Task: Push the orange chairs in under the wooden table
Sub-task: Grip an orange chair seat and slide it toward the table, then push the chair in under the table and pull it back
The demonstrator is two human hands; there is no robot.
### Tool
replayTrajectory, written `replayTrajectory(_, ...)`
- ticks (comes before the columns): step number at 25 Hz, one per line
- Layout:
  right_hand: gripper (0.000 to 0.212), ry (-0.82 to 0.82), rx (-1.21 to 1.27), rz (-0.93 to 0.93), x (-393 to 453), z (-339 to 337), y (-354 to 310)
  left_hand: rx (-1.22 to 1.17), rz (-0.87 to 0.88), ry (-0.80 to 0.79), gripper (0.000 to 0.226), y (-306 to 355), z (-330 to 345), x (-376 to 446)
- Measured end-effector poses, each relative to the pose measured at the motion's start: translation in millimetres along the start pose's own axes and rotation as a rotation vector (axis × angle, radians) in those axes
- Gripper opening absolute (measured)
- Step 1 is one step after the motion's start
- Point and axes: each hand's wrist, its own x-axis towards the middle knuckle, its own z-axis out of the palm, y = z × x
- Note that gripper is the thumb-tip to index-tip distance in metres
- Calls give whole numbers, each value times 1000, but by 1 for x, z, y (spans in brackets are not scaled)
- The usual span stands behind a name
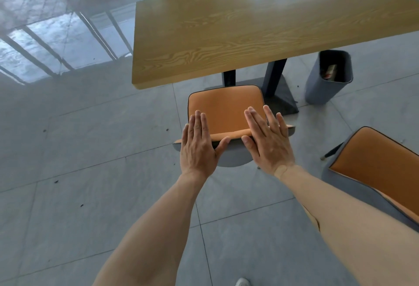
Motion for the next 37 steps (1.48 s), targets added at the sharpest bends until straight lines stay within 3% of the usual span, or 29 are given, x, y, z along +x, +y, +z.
replayTrajectory(6,72,-159,-63,54,-3,-10,-3,-1,-38,-83,97,3,-4,-6)
replayTrajectory(11,74,-313,-84,224,-17,-24,-16,-29,-103,-167,88,15,-15,-19)
replayTrajectory(21,66,-466,-49,364,-114,-78,-77,-76,6,-379,82,2,-69,-97)
replayTrajectory(24,60,-470,-26,395,-140,-103,-96,-76,138,-437,79,1,-87,-120)
replayTrajectory(29,48,-462,-2,548,-206,-146,-111,-4,503,-534,65,26,-111,-152)
replayTrajectory(37,47,-329,-36,883,-351,-211,-96,19,929,-565,56,154,-119,-201)
